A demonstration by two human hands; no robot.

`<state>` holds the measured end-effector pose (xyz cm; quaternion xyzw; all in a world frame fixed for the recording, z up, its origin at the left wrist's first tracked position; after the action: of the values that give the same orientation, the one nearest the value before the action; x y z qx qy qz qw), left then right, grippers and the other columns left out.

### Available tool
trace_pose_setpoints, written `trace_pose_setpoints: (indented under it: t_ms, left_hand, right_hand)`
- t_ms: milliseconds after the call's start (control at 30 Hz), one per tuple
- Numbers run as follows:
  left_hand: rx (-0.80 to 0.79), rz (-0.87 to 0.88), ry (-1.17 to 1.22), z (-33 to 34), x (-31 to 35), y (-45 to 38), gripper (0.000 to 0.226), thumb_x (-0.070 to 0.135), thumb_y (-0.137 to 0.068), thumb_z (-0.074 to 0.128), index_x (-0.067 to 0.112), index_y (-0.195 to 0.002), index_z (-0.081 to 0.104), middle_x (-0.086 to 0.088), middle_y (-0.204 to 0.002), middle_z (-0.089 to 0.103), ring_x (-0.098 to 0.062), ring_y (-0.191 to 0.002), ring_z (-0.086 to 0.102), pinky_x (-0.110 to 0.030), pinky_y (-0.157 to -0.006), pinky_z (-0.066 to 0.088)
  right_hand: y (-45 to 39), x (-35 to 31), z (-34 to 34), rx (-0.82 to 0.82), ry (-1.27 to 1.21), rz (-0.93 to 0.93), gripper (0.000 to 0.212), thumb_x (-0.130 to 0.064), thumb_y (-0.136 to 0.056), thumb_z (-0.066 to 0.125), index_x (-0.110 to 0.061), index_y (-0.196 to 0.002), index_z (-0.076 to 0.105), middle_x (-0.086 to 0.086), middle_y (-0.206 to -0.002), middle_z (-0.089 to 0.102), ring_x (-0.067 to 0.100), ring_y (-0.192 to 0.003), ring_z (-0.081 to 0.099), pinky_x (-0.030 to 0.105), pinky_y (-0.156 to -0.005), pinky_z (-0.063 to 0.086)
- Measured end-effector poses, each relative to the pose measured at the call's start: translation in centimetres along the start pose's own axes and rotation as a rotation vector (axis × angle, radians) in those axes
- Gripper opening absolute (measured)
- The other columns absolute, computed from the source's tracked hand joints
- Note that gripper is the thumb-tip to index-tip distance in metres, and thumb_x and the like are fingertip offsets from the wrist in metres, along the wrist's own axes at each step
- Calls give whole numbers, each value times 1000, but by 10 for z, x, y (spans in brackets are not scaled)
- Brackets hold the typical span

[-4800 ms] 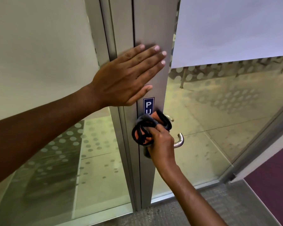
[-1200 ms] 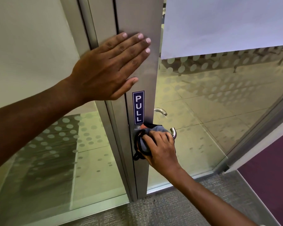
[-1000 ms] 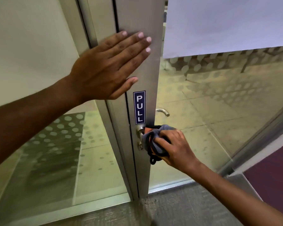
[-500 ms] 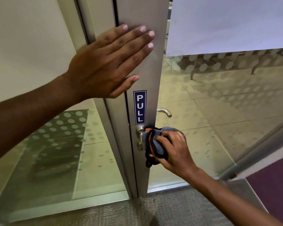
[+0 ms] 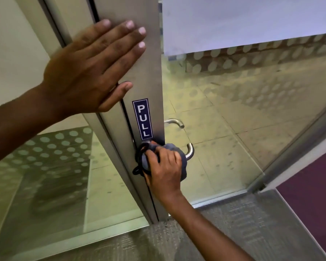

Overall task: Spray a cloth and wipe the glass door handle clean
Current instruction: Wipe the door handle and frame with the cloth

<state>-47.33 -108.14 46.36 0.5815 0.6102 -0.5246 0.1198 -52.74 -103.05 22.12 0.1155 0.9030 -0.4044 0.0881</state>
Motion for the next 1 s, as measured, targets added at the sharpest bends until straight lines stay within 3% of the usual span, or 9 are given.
trace_pose_setpoints:
  t_ms: [133, 367, 567, 700, 1000]
  left_hand:
    - [11, -11, 6, -1, -2, 2, 66, 35, -99, 38, 0, -152, 23, -22, -158, 28, -34, -148, 26, -48, -120, 27]
    - [12, -21, 0, 0, -2, 2, 65, 35, -99, 39, 0, -152, 26, -21, -157, 30, -33, -148, 27, -48, -120, 27]
    - [10, -18, -25, 1, -2, 0, 65, 36, -99, 38, 0, -151, 26, -22, -156, 31, -33, -147, 28, -48, -119, 29]
    - [12, -25, -34, 0, -1, 0, 65, 35, -99, 38, 0, -151, 27, -21, -156, 31, -33, -147, 29, -48, -119, 28]
    - [5, -21, -43, 1, -1, -1, 65, 36, -99, 39, 0, -151, 27, -21, -156, 32, -33, -147, 29, -48, -118, 30]
  right_hand:
    - [2, 11, -7, -22, -59, -303, 36, -29, -80, 72, -20, -114, 64, 10, -111, 68, 26, -103, 59, 44, -95, 41]
    - [1, 37, -14, -94, -141, -514, 34, -26, -85, 66, -24, -118, 60, 8, -117, 55, 27, -105, 55, 45, -94, 43]
    - [-15, 72, -21, -158, -285, -569, 28, -28, -87, 70, -17, -113, 64, 13, -108, 64, 31, -98, 61, 44, -91, 46]
    - [-16, 80, -19, -197, -347, -577, 33, -33, -89, 69, -16, -115, 60, 11, -112, 57, 29, -101, 56, 41, -93, 43]
    - [5, 95, -17, -6, -343, -344, 48, -33, -78, 80, -17, -116, 55, 10, -118, 46, 32, -107, 50, 46, -97, 41]
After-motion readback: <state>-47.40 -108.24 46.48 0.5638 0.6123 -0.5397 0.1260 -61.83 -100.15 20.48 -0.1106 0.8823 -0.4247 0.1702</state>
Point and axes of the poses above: each hand's wrist, its own y-axis away from the middle knuckle, its own z-axis out of the palm, x = y × z, the point moved 10 cm from there along -y, towards the middle knuckle
